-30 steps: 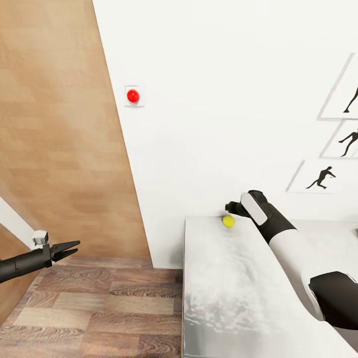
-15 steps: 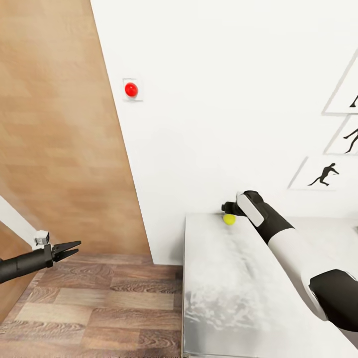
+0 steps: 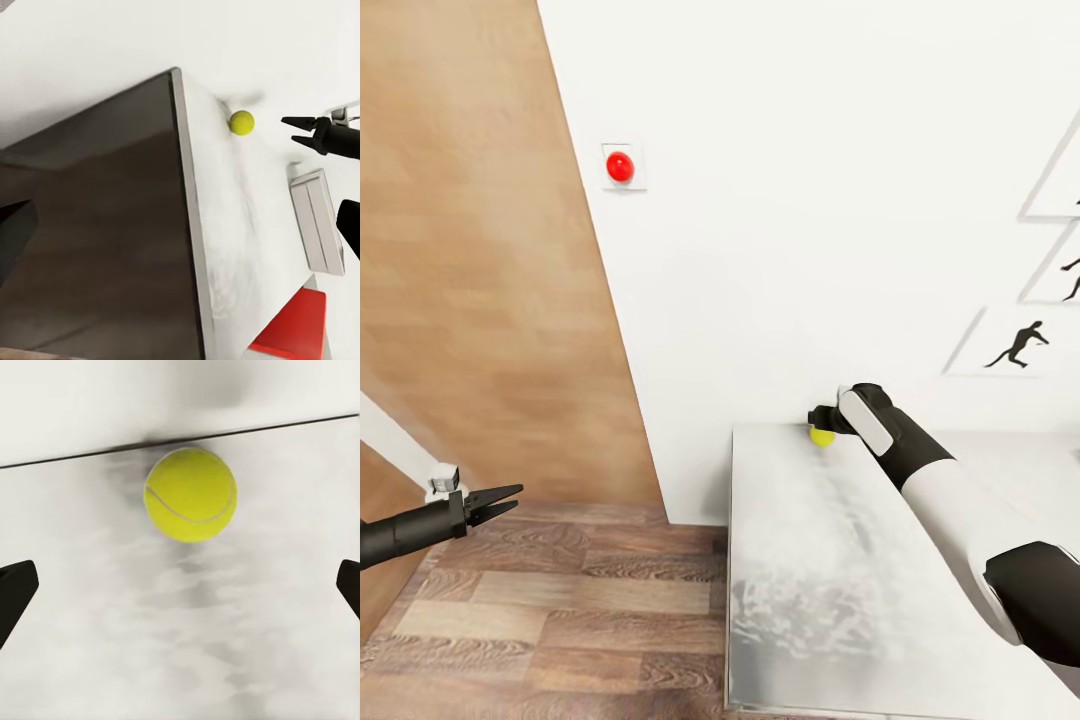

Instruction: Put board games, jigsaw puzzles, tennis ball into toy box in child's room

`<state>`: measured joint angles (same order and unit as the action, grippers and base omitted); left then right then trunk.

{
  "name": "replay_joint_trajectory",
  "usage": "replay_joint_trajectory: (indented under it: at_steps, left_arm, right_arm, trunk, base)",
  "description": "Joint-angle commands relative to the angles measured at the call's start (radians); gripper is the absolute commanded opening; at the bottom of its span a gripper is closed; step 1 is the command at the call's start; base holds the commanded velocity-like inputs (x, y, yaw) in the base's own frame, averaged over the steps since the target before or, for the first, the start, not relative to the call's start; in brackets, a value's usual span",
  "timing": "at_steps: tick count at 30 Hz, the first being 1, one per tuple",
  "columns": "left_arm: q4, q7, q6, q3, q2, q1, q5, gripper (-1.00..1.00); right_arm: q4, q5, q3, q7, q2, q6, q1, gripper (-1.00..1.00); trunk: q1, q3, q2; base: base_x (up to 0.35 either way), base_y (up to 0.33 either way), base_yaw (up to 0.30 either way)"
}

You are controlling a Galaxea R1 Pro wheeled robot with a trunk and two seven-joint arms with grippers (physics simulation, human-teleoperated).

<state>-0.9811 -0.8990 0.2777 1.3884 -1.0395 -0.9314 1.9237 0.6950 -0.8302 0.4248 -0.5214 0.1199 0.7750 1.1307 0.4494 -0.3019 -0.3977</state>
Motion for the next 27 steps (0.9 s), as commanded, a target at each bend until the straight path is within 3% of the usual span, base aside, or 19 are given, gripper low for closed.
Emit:
replay_joint_trajectory:
  at_steps: [1,27]
  left_arm:
    - [0.000,-0.003,0.007,0.008,-0.001,-0.004,0.011,1.00]
    - [0.000,-0.003,0.005,0.008,-0.001,-0.004,0.011,1.00]
  right_arm:
    - [0.001,-0.010,0.006,-0.009,0.001,0.001,0.001,1.00]
    - [0.003,-0.009,0.002,-0.011,0.002,-0.002,0.012,1.00]
  trunk:
    - [0.001,-0.004,-0.002]
    - [0.001,-0.046,-0.002]
  base:
    - [0.000,0.000,0.000]
    - [0.000,0.000,0.000]
